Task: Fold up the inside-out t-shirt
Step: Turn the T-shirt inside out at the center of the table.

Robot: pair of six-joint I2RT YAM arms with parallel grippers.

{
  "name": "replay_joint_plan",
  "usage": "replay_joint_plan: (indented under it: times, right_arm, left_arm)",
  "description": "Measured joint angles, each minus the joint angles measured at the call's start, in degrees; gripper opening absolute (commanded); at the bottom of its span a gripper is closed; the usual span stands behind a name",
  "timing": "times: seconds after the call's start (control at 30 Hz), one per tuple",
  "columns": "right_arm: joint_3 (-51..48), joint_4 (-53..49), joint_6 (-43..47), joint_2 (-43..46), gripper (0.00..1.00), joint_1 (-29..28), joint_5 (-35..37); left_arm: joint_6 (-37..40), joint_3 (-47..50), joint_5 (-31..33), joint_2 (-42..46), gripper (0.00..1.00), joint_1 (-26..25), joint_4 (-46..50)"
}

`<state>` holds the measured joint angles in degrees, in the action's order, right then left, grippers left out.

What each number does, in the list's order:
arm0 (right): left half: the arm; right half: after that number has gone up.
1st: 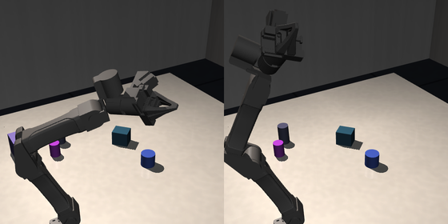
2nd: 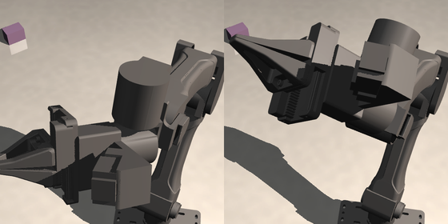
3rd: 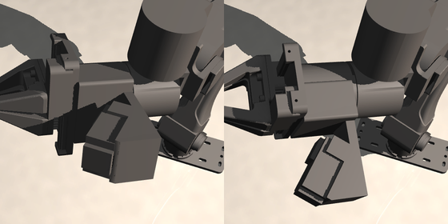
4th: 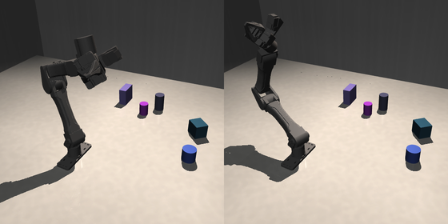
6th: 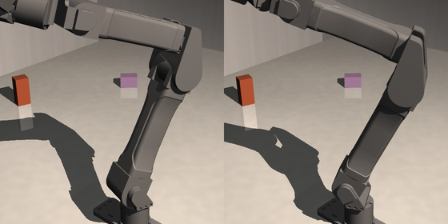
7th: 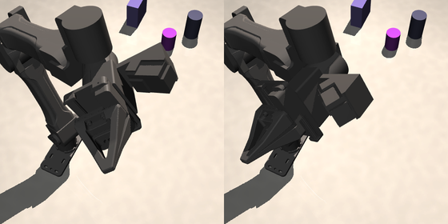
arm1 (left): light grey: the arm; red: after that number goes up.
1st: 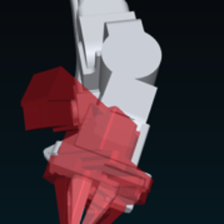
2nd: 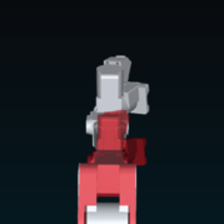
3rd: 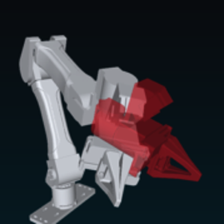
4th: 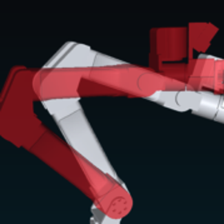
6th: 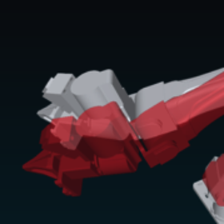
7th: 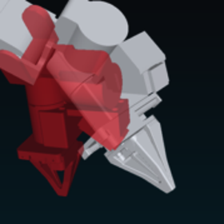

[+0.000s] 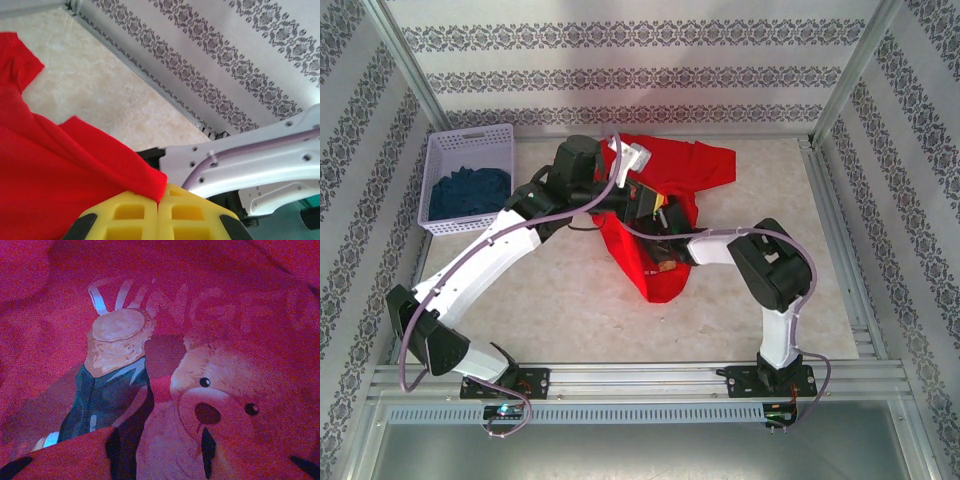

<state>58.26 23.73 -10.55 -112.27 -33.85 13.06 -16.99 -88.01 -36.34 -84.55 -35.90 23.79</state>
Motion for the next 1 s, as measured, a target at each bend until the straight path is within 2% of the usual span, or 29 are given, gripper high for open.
replay_joint_plan:
  times: [0.23, 0.57, 0.7, 0.87, 1.0]
  right_arm:
    - [4.11, -6.08, -0.63, -1.95, 0.5, 0.22, 0.46]
    - [-4.85, -3.34, -5.03, 2.91, 0.56, 7.19, -10.56]
    - [-2.93, -6.05, -5.16, 2.93, 0.57, 7.26, -10.67]
    - [7.19, -12.85, -4.76, -0.04, 0.59, 5.05, -8.87]
    - [12.39, -16.02, -4.59, -2.36, 0.61, 4.31, -8.33]
  left_arm:
    - [0.26, -4.48, 1.84, -0.85, 0.0, -0.48, 0.09]
    - [4.0, 3.72, 12.57, 5.92, 0.0, -0.85, 3.04]
    - [4.76, 4.98, 9.66, 6.1, 0.0, -0.87, 2.82]
    - [4.11, 4.96, 3.04, 6.4, 0.0, -2.58, -0.44]
    - [2.95, 3.5, 0.79, 6.45, 0.0, -3.61, -2.56]
